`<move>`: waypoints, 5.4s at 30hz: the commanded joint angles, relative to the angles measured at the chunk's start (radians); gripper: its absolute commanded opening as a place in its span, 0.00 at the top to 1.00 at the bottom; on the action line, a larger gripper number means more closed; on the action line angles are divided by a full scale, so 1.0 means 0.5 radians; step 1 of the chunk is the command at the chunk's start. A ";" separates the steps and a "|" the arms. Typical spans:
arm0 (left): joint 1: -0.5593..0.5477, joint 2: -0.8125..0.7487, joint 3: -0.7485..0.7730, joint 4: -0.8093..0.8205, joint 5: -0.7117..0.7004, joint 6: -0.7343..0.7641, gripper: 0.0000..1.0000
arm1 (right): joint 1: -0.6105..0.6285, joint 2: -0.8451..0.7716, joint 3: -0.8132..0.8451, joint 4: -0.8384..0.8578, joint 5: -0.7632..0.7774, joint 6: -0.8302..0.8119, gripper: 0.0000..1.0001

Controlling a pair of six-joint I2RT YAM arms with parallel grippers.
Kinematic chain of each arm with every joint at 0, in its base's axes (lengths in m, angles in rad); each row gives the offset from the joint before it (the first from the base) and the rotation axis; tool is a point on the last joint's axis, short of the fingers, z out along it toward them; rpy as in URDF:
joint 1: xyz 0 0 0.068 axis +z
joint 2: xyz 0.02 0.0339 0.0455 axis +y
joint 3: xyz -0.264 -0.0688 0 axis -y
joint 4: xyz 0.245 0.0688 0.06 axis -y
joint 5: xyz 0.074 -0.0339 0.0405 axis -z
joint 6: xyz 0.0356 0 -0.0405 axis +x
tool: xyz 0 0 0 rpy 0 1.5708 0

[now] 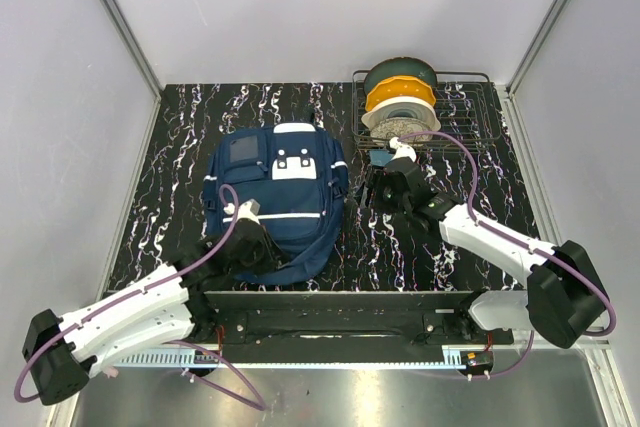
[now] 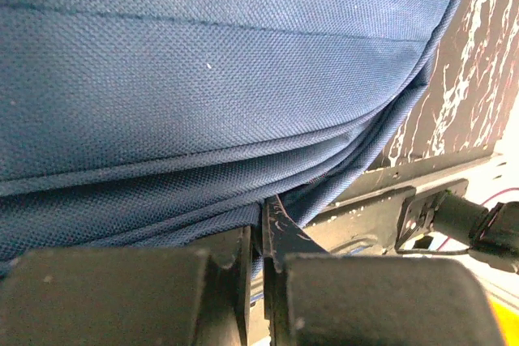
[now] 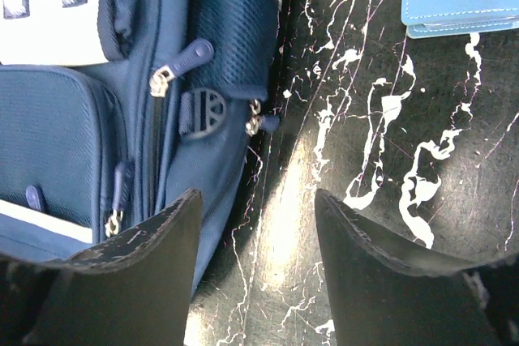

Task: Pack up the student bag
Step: Zip the student bag at the center of the board.

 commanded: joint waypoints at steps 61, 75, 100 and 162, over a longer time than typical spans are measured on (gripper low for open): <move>1.093 -0.261 0.272 -0.399 0.166 0.698 0.01 | 0.122 0.470 0.082 0.682 -1.673 -2.838 0.41; 1.146 -0.258 0.242 -0.356 0.264 0.716 0.01 | 0.122 0.461 -0.016 0.580 -1.639 -2.847 0.57; 1.182 -0.230 0.186 -0.294 0.298 0.677 0.01 | 0.196 0.534 0.009 0.515 -1.526 -2.817 1.00; 1.222 -0.052 -0.034 -0.123 -0.089 0.480 0.07 | 0.466 0.141 -0.212 0.813 -0.185 -1.617 1.00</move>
